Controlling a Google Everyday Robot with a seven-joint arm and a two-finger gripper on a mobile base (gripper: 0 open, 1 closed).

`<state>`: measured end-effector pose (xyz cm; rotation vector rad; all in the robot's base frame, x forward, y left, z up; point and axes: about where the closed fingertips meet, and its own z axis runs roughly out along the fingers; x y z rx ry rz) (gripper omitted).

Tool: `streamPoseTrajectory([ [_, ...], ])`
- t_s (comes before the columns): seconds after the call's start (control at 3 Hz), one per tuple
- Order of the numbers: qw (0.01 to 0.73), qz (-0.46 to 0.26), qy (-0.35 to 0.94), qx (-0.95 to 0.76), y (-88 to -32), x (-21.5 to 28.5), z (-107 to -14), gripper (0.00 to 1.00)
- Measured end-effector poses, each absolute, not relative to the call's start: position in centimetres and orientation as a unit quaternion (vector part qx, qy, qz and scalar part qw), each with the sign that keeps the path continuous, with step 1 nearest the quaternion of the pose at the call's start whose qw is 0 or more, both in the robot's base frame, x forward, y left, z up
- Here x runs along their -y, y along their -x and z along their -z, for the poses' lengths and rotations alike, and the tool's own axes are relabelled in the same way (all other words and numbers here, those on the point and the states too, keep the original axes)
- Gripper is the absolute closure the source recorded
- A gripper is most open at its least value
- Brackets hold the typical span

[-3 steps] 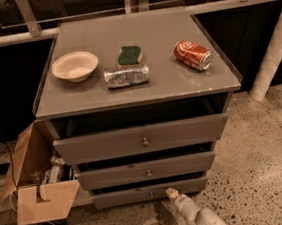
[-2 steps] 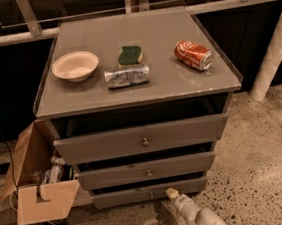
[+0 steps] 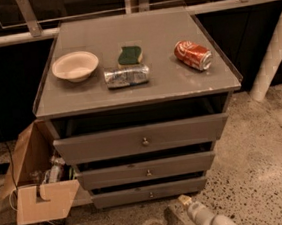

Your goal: Close bottom drawer

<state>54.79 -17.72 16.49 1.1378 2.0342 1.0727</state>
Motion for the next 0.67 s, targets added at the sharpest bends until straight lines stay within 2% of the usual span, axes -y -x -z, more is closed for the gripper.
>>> streamPoseTrajectory([
  [0.33,0.275,-0.372,-0.458,-0.759,-48.6,22.0,-17.6,1.00],
  [0.67,0.274,-0.373,-0.460,-0.758,-47.5,22.1,-17.9,0.81],
])
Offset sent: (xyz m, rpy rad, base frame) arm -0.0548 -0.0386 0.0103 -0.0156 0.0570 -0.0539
